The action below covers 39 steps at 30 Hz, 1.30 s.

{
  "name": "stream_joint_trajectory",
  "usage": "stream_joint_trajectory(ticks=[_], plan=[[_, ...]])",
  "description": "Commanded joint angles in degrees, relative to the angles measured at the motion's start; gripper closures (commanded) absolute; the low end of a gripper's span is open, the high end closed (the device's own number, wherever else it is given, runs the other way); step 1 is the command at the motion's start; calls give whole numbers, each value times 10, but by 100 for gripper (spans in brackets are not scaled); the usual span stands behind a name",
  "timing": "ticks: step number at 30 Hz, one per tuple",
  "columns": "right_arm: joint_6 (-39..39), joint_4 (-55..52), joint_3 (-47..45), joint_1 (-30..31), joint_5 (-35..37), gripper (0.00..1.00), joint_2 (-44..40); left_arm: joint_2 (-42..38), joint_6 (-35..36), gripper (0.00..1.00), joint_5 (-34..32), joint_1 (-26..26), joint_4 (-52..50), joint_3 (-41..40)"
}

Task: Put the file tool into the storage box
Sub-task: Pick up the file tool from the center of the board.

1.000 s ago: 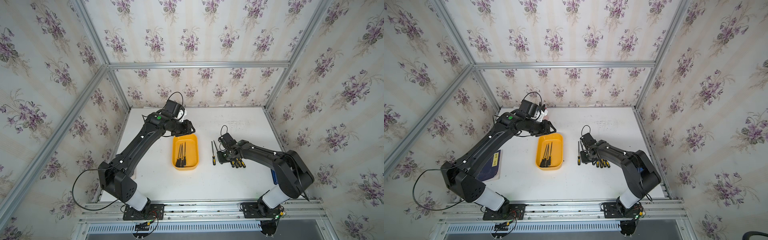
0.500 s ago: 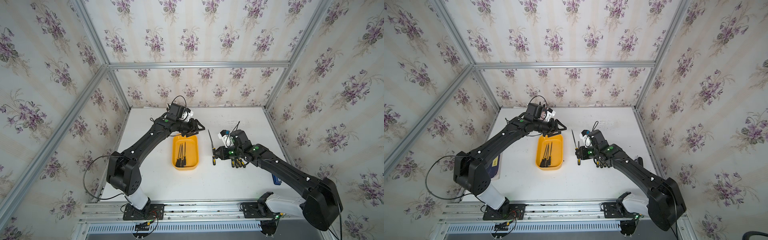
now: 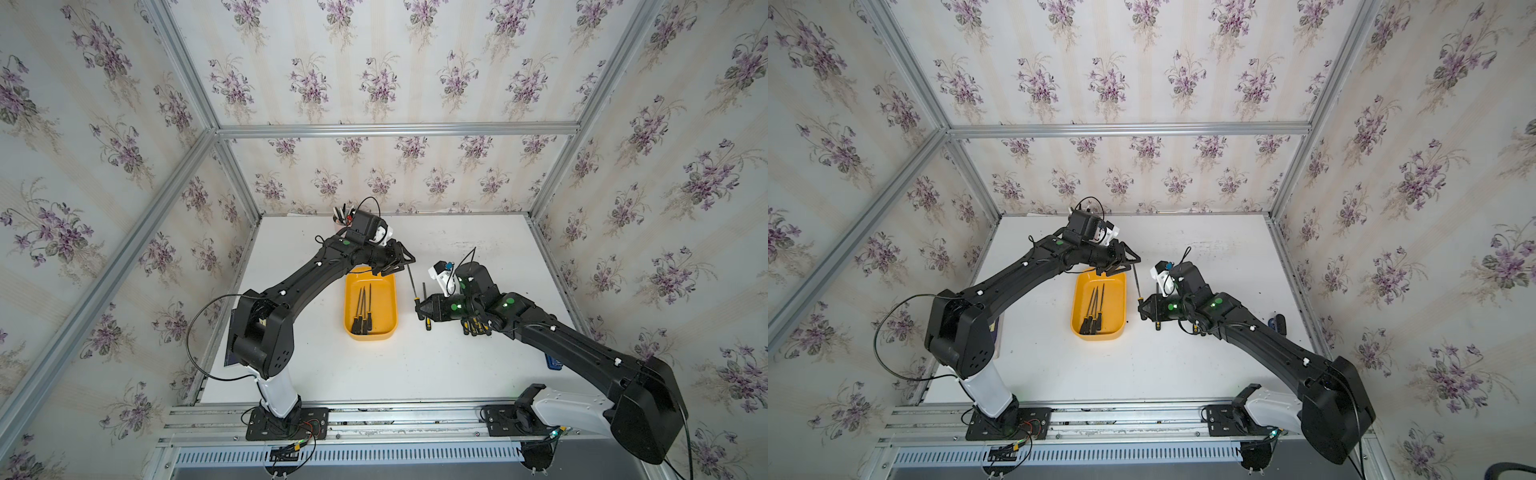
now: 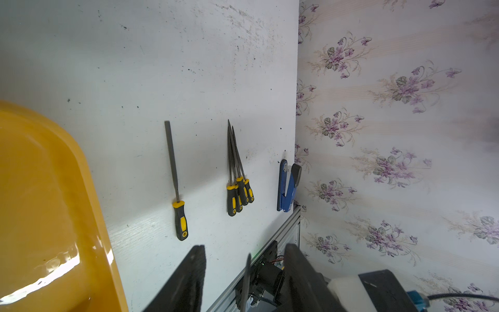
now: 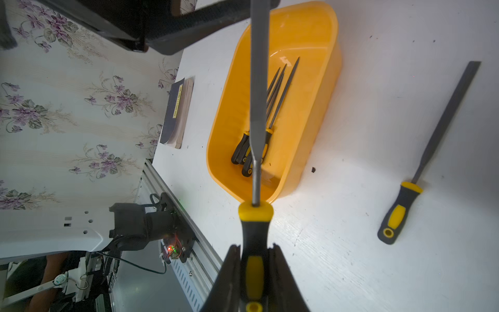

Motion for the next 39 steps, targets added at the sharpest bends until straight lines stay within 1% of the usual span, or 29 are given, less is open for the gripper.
stream_joint_trajectory(ticks=[1,2,6,11,17,21,22,23,24,25,26,28,29,32,36,39], plan=[[16,23,1,7,2,93,3,5,10,51,-15,-1,0,7],[16,22,1,8,4,93,4,7,12,52,-15,-2,-3,9],[21,24,-3,12,11,93,4,13,24,62,-22,-7,-21,20],[25,26,-5,12,18,93,6,16,32,81,-23,-12,-34,22],[30,32,-8,12,21,93,8,16,48,99,-26,-12,-54,27],[30,30,-7,12,26,92,12,17,61,100,-28,-13,-76,39],[30,30,-6,12,26,89,13,18,66,100,-29,-13,-81,42],[29,30,-6,12,24,81,13,16,71,100,-29,-11,-86,46],[29,28,-5,12,25,71,13,16,76,100,-29,-11,-91,50],[28,26,-4,12,27,59,13,16,85,100,-31,-10,-100,56],[26,24,-3,12,28,49,12,17,94,100,-31,-8,-113,63],[24,20,-1,12,32,36,12,17,113,100,-30,-3,-132,76],[23,15,1,12,35,32,11,18,125,100,-28,1,-141,82],[16,3,8,12,41,29,10,17,162,100,-25,17,-180,102],[10,-7,11,12,44,27,8,15,194,100,-5,52,-207,107],[8,-13,11,12,48,26,8,19,222,100,-3,78,-237,121]])
